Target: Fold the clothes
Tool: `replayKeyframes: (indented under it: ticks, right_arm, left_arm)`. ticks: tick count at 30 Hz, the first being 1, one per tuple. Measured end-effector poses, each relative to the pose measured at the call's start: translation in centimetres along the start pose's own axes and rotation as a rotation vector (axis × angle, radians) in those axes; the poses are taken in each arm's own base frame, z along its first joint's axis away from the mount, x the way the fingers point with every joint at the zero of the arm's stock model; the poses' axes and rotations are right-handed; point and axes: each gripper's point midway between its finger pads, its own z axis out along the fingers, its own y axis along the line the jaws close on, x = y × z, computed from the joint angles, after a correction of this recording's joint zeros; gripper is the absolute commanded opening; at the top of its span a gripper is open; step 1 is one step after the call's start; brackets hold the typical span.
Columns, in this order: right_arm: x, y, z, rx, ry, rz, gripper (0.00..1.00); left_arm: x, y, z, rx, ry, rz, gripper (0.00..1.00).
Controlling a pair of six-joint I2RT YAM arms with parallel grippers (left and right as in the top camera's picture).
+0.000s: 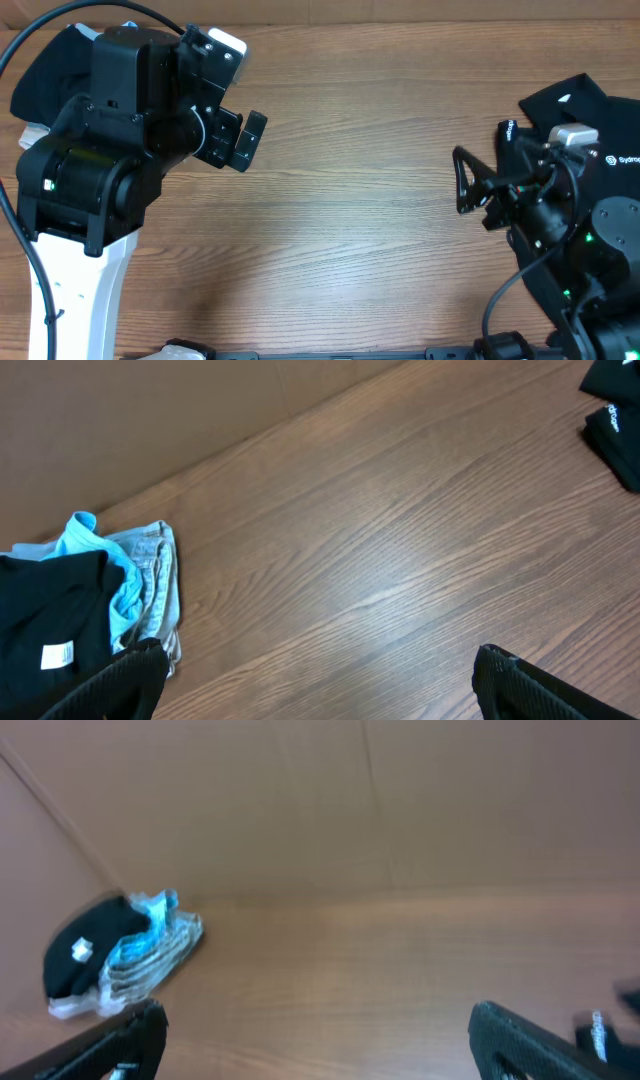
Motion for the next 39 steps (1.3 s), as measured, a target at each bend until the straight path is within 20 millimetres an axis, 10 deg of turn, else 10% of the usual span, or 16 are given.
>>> replayKeyframes:
  ticks: [4, 11, 19, 26, 33, 39]
  right_arm:
    - [1.3, -1.5, 1.4, 0.01, -0.095, -0.036, 1.0]
    - [11.1, -5.6, 1.8, 0.083, -0.032, -0.016, 1.0]
    - [13.0, -7.4, -1.2, 0.132, -0.203, -0.024, 1.0]
    - [19.7, -9.5, 0.9, 0.147, -0.134, -0.006, 1.0]
    - [16.7, -8.8, 0.5, 0.114, -0.301, -0.046, 1.0]
    - [18.3, -9.4, 0.9, 0.131, -0.236, -0.03, 1.0]
  left_arm:
    - [0.0, 0.0, 0.1, 0.0, 0.003, 0.0, 1.0]
    - [0.0, 0.1, 0.1, -0.004, 0.003, 0.0, 1.0]
    - [0.0, 0.1, 0.2, -0.006, 0.005, 0.0, 1.0]
    - [0.0, 0.1, 0.2, -0.006, 0.005, 0.0, 1.0]
    - [0.0, 0.1, 0.2, -0.006, 0.005, 0.0, 1.0]
    - [0.0, 0.1, 0.2, -0.006, 0.005, 0.0, 1.0]
